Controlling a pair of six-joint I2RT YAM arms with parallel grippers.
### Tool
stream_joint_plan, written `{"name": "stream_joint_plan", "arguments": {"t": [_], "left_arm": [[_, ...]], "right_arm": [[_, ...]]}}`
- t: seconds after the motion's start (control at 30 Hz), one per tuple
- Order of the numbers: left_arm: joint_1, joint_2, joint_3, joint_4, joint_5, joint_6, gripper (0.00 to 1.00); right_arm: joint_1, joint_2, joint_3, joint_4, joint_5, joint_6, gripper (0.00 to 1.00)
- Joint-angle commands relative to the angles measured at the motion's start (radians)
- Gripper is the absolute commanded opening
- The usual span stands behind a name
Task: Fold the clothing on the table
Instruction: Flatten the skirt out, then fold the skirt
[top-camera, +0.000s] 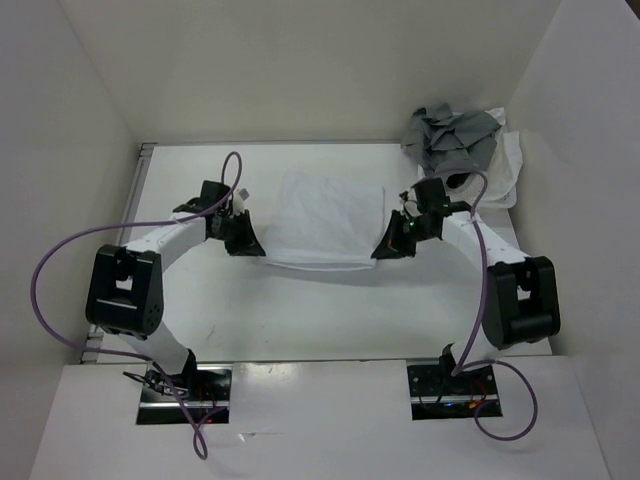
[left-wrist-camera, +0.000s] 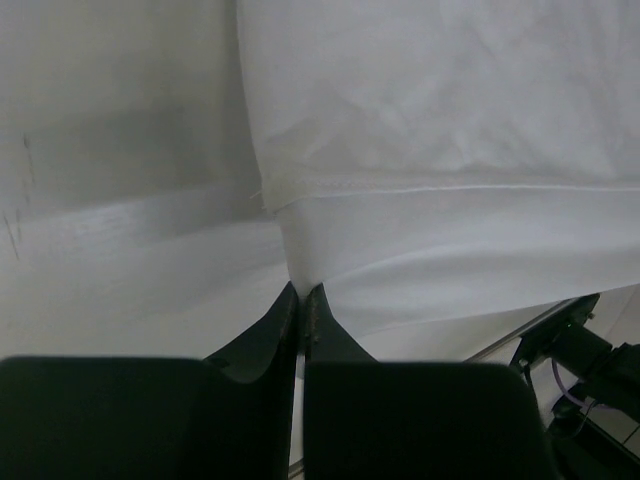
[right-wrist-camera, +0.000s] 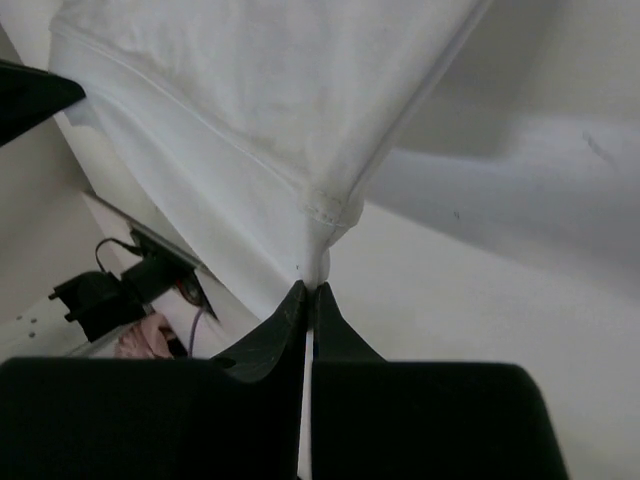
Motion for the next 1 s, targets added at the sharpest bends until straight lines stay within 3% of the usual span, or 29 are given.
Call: {"name": "stream_joint_plan", "arguments": {"t": [0.0, 0.17, 0.4, 0.97], "left_arm": [[-0.002, -0.069, -0.051, -0.023, -0.006, 0.005, 0.0], [-0.011, -0.144, -0.096, -0.056, 0.022, -0.004, 0.0], [-0.011, -0.193, -0.012, -0.103, 0.031, -0.023, 0.0], [-0.059, 0.21, 0.441, 0.036, 0.029, -0.13, 0.0]], "right_arm": [[0.021, -0.08, -0.078, -0.092, -0.051, 0.021, 0.0], [0.033, -0.175, -0.216, -0.135, -0.106, 0.053, 0.0], [0.033, -0.249, -0.167, -0.193, -0.062, 0.073, 0.0], [-0.06, -0.098, 0.016, 0.011, 0.053, 0.191, 0.03]]}}
